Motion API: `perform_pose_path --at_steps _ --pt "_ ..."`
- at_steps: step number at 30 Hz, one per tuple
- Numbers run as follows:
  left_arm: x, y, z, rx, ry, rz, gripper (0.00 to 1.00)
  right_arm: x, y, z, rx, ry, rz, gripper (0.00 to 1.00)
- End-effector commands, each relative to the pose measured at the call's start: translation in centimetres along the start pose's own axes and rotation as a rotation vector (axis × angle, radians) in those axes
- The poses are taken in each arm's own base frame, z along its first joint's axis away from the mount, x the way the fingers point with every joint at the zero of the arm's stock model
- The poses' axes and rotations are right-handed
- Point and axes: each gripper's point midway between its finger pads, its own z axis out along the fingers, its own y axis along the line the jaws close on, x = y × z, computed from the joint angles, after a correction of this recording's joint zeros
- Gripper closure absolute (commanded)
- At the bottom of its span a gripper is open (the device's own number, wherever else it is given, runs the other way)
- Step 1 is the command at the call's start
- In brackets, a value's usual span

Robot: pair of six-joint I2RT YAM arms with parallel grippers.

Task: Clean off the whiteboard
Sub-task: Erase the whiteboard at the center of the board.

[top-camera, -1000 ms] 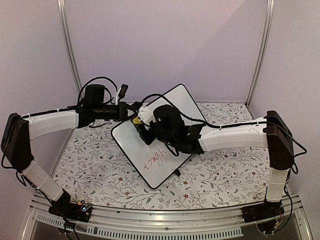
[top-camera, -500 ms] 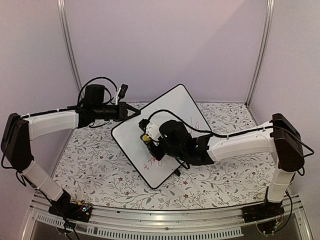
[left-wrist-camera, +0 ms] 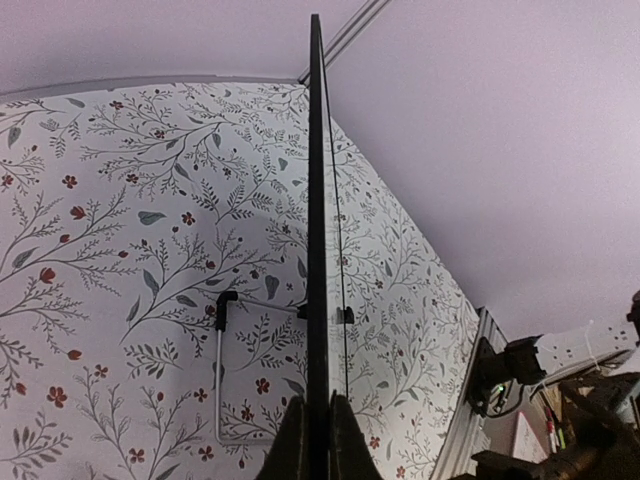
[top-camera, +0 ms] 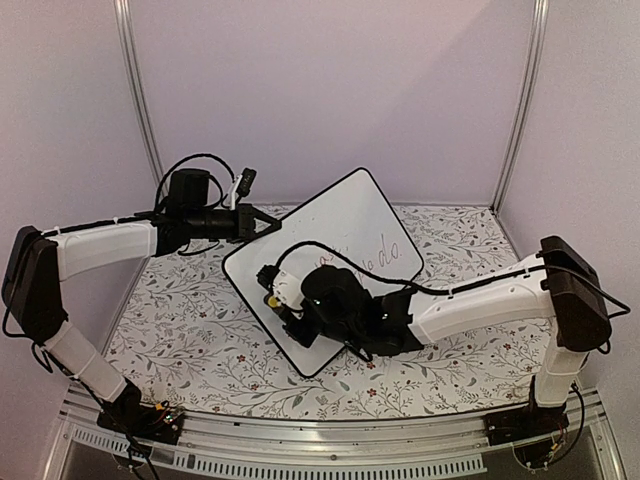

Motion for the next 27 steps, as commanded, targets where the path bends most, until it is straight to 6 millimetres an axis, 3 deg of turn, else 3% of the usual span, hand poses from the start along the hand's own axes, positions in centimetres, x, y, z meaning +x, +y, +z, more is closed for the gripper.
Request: perform_pose_path --at_steps 1,5,11,22,27 --pt "-1.3 -2.6 -0.7 0.073 -0.042 0.083 1.00 -1.3 2.1 0.1 -0.015 -0.028 -0.031 0.98" --pt "-1.3 -2.7 -0.7 0.074 -0.042 0.084 1.00 -0.9 3.0 0.1 -0.006 -0.018 -0.048 0.98" --pt "-1.3 -2.6 -0.6 0.075 -0.040 0.082 1.00 -0.3 1.6 1.4 0.118 0.004 -0.038 0.99" --pt "-1.4 -2.8 -0.8 0.074 -0.044 0.085 1.00 -4.0 1.0 2.6 0.154 -0.087 -0.066 0.98" --pt "-1.4 -2.8 -0.8 0.076 -0.045 0.087 1.00 -2.8 0.9 2.8 0.150 -0.064 -0.078 0.98"
